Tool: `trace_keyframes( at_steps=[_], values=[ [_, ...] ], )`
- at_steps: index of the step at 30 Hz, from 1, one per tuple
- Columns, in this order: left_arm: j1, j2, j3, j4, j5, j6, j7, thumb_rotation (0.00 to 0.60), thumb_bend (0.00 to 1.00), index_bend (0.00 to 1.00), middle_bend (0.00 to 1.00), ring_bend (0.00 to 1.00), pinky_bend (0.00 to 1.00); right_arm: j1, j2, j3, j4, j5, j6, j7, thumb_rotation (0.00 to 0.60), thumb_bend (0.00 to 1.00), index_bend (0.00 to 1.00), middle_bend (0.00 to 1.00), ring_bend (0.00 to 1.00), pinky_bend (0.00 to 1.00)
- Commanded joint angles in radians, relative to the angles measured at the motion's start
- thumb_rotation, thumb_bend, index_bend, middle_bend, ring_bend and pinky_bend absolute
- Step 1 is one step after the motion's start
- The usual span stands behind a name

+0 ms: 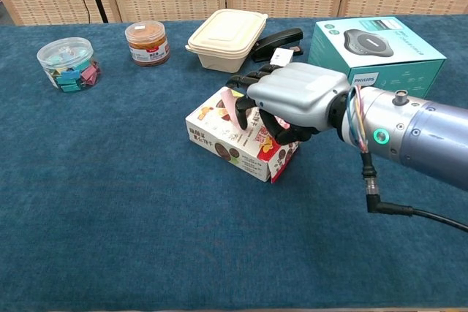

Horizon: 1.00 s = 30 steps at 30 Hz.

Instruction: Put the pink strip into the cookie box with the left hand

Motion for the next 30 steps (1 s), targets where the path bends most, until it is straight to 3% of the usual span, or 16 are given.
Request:
trace_keyframes(
  at_steps=[1, 30],
  values=[
    [0.001, 0.000, 0.000, 0.000, 0.001, 0.001, -0.001, 0.600, 0.21, 0.00, 0.00, 0.00, 0.00, -0.001, -0.003, 0.003, 0.004, 0.001, -0.002, -0.001, 0.600, 1.00, 0.34, 0.00, 0.00, 0.00],
    [0.011, 0.007, 0.002, 0.009, 0.023, 0.006, -0.035, 0.600, 0.21, 0.00, 0.00, 0.00, 0.00, -0.013, 0.003, 0.011, -0.002, -0.003, 0.004, -0.046, 0.600, 1.00, 0.35, 0.00, 0.00, 0.00]
  ],
)
